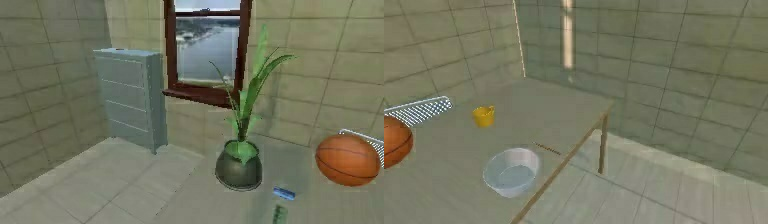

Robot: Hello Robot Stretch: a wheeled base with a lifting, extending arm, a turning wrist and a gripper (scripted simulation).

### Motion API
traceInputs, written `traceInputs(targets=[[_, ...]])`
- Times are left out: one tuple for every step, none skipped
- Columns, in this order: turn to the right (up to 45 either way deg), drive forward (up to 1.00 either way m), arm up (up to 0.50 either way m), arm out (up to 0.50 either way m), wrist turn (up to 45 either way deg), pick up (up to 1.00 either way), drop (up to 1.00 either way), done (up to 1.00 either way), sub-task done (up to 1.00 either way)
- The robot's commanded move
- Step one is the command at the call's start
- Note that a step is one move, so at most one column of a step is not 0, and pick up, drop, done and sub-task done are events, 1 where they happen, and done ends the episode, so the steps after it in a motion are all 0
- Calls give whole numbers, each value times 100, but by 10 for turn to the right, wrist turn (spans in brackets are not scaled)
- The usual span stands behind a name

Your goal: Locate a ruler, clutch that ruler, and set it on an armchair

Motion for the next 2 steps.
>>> traceInputs(targets=[[-450,0,0,0,0,0,0,0,0],[-450,0,0,0,0,0,0,0,0]])
